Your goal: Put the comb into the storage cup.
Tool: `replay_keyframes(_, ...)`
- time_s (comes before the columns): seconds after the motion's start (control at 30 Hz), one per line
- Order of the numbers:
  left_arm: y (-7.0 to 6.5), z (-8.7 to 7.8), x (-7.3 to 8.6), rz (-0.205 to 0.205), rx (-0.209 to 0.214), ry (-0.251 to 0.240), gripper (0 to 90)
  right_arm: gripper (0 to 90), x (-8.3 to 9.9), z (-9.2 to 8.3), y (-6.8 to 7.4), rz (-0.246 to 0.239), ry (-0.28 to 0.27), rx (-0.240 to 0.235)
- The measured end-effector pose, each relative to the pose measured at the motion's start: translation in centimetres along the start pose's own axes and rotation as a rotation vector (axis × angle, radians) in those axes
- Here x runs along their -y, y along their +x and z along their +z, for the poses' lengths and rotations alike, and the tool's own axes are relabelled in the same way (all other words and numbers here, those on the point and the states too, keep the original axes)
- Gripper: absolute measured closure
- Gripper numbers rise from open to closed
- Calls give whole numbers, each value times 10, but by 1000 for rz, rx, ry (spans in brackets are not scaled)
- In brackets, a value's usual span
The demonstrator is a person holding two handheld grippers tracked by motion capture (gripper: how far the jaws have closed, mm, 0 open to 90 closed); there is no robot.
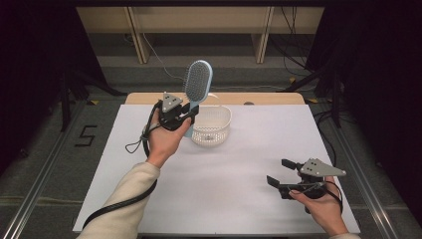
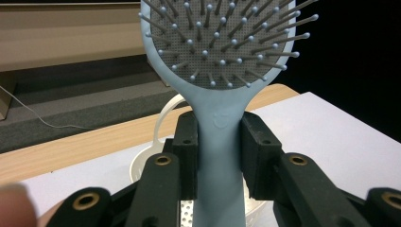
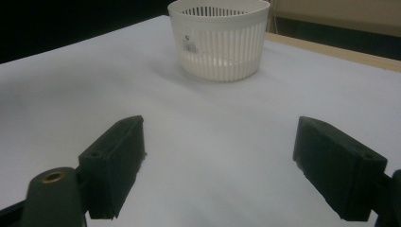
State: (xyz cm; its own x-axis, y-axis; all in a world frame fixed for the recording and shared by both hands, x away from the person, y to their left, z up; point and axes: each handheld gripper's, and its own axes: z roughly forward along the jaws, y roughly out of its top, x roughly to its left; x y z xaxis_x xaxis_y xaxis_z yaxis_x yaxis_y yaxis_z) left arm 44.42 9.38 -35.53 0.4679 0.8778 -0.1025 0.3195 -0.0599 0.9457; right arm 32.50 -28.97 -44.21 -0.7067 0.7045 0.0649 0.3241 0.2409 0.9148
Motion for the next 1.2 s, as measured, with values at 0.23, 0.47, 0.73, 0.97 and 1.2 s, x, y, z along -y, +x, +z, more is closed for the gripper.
replay_keyframes(0.23,0,1,-1,10,-3,-1,697,181,0,0,0,0,0,0)
replay_keyframes(0.47,1,3,-1,3,-4,1,697,181,0,0,0,4,1,-1)
replay_keyframes(0.73,1,4,-2,2,-4,2,697,181,0,-1,0,4,1,-3)
replay_keyframes(0.97,1,6,-1,0,-4,3,697,181,0,-1,0,5,2,-2)
replay_keyframes(1.2,0,9,-1,2,-2,3,697,181,0,0,0,6,-1,-2)
